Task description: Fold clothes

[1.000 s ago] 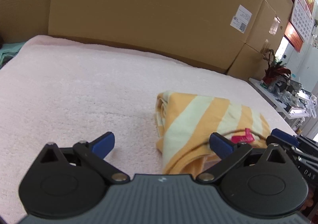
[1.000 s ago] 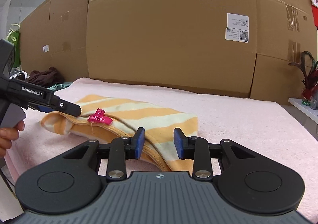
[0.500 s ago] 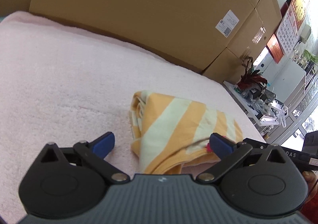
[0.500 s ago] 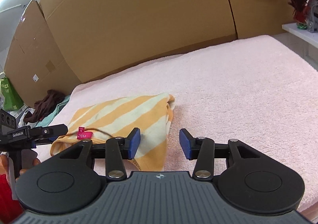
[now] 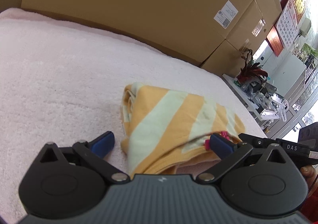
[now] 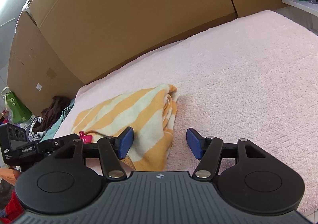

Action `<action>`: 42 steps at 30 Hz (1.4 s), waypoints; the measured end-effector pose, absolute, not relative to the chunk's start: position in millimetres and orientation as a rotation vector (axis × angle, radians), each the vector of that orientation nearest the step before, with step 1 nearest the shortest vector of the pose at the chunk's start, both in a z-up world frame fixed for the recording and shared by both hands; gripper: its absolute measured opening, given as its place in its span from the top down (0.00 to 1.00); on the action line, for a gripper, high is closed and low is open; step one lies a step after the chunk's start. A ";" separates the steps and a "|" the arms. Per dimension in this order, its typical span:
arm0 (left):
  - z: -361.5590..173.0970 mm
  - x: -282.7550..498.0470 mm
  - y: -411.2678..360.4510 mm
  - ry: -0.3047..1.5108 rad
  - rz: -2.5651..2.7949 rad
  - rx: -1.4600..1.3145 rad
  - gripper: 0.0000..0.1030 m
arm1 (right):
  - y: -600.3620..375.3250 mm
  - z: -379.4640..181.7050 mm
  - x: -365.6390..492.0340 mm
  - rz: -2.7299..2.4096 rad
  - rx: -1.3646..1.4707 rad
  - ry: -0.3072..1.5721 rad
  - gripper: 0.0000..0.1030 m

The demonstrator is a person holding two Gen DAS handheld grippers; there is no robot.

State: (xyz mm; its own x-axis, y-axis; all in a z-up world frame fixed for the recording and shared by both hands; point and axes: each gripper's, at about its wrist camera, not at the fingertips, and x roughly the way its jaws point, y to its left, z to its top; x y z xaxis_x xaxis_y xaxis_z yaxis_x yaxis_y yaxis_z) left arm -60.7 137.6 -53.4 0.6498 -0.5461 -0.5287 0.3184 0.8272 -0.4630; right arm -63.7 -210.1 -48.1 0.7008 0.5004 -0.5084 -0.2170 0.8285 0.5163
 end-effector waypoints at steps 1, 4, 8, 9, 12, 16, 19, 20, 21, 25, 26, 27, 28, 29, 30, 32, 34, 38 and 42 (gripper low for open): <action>-51.8 -59.5 137.4 0.714 -0.500 -0.333 0.01 | -209.5 -46.5 -63.0 0.420 0.421 0.685 0.40; -40.1 -61.2 144.1 0.669 -0.455 -0.289 0.01 | -209.7 -35.0 -63.9 0.387 0.347 0.623 0.49; -23.0 -56.0 156.2 0.556 -0.441 -0.328 0.04 | -201.7 -14.6 -66.5 0.353 0.266 0.454 0.66; -20.0 -52.5 156.3 0.538 -0.447 -0.351 0.07 | -195.7 -12.1 -63.7 0.361 0.246 0.437 0.67; -15.0 -45.7 145.4 0.507 -0.527 -0.379 0.34 | -176.1 -11.7 -53.6 0.407 0.215 0.428 0.68; -25.7 -36.8 126.4 0.557 -0.546 -0.317 0.40 | -157.7 -19.0 -45.2 0.436 0.167 0.441 0.69; -40.6 -33.5 125.8 0.589 -0.520 -0.283 0.49 | -155.2 -25.1 -42.5 0.424 0.143 0.480 0.69; -42.1 -35.7 124.2 0.585 -0.515 -0.260 0.48 | -154.9 -28.1 -41.3 0.417 0.136 0.497 0.69; -42.9 -38.4 122.1 0.580 -0.511 -0.235 0.48 | -154.7 -31.3 -40.5 0.410 0.128 0.512 0.70; -41.3 -45.8 110.9 0.563 -0.474 -0.144 0.47 | -154.6 -39.7 -40.9 0.399 0.105 0.507 0.72; -40.4 -48.9 114.7 0.559 -0.475 -0.147 0.47 | -154.7 -40.7 -42.2 0.394 0.111 0.502 0.72; -39.4 -52.0 118.4 0.555 -0.476 -0.149 0.46 | -154.6 -40.7 -43.6 0.391 0.111 0.500 0.72; -38.4 -55.1 122.1 0.551 -0.477 -0.152 0.43 | -155.4 -39.0 -44.8 0.390 0.109 0.502 0.72; -37.4 -58.2 125.9 0.547 -0.478 -0.154 0.38 | -156.9 -36.4 -45.6 0.390 0.111 0.506 0.72; -36.5 -61.3 129.6 0.543 -0.479 -0.156 0.35 | -160.7 -33.3 -47.0 0.390 0.129 0.510 0.71; -34.5 -67.5 137.1 0.535 -0.480 -0.161 0.19 | -173.1 -27.3 -50.2 0.391 0.193 0.523 0.69; -32.6 -73.7 144.5 0.526 -0.482 -0.166 0.12 | -189.0 -25.6 -51.1 0.386 0.269 0.579 0.65; -37.0 -73.9 160.4 0.590 -0.476 -0.234 0.15 | -211.0 -30.9 -58.4 0.369 0.351 0.661 0.55; -46.8 -69.0 156.0 0.675 -0.509 -0.282 0.18 | -218.1 -40.0 -61.5 0.412 0.451 0.719 0.55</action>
State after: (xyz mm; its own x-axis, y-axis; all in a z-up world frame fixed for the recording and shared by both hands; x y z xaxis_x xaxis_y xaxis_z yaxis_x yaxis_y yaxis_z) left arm -69.0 156.0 -46.8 0.6660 -0.5329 -0.5220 0.3549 0.8419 -0.4066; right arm -61.5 -218.1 -40.0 0.6816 0.5039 -0.5306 -0.2033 0.8270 0.5242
